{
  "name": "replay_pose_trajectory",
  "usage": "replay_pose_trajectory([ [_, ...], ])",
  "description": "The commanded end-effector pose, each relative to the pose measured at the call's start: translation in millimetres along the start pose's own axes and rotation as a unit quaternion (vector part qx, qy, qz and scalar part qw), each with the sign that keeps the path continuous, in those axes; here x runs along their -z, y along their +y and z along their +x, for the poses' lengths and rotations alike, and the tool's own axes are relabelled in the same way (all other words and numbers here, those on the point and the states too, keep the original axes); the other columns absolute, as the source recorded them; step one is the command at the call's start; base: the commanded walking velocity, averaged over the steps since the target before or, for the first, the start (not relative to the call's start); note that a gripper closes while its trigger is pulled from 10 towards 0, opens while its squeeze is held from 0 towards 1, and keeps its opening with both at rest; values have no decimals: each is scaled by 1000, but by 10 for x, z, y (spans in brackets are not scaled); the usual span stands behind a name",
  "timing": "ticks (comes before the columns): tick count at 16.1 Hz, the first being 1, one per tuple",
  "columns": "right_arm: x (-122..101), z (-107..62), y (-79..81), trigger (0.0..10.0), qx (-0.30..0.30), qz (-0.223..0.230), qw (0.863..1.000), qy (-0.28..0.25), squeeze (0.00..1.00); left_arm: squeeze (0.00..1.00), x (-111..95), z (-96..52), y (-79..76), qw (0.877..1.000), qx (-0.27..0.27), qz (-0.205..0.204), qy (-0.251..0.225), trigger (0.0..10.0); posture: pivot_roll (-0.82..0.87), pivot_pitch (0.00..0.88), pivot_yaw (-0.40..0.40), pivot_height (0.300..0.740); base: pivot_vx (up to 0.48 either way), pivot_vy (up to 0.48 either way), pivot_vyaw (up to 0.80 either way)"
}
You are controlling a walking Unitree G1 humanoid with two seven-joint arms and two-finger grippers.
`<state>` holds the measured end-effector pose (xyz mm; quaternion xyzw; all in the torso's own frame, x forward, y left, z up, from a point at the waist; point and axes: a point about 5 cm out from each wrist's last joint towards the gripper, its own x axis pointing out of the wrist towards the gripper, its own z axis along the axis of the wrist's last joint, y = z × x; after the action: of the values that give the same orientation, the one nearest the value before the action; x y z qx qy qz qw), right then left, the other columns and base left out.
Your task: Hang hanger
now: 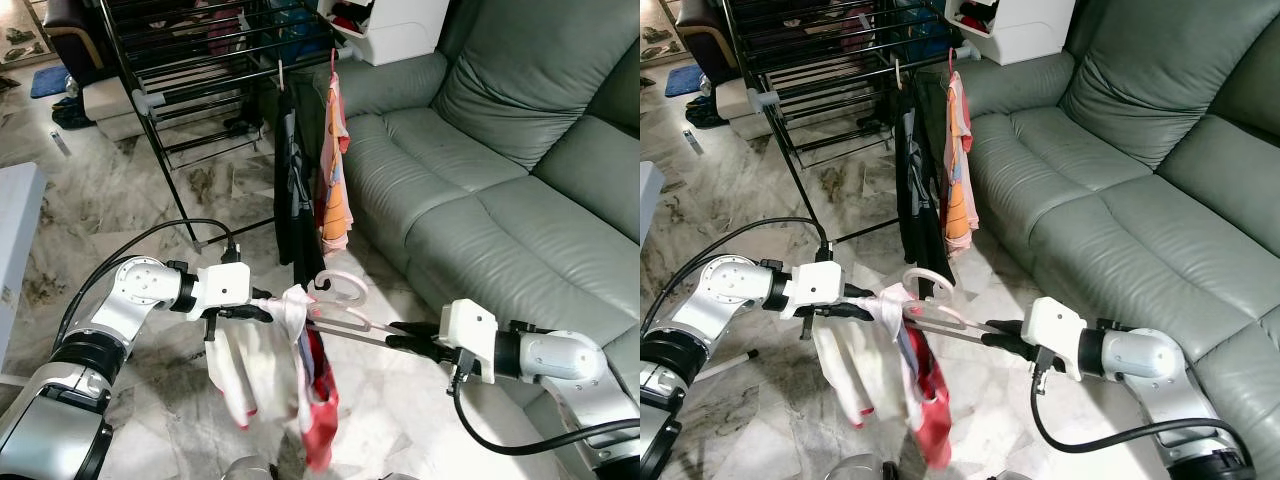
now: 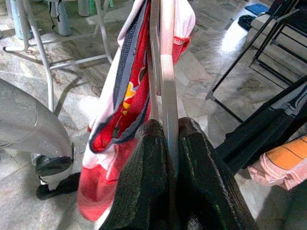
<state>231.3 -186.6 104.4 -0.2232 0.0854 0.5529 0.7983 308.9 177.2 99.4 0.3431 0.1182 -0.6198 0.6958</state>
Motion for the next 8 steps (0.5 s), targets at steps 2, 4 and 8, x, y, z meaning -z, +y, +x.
replay_pose_trajectory([
  [2,-79,41,-59,10000,8,-19,1000,-21,0,0,-28,7,28,1000,12,4,3,0,-55,0,68,740,0,0,0],
  [4,-79,53,-66,10000,9,-19,999,-24,0,0,-39,20,24,1000,21,3,3,0,-37,0,57,740,0,0,0],
  [8,-96,150,-129,10000,1,-39,999,-25,0,0,-4,50,-50,998,53,-12,12,0,-19,0,40,740,0,0,0],
])
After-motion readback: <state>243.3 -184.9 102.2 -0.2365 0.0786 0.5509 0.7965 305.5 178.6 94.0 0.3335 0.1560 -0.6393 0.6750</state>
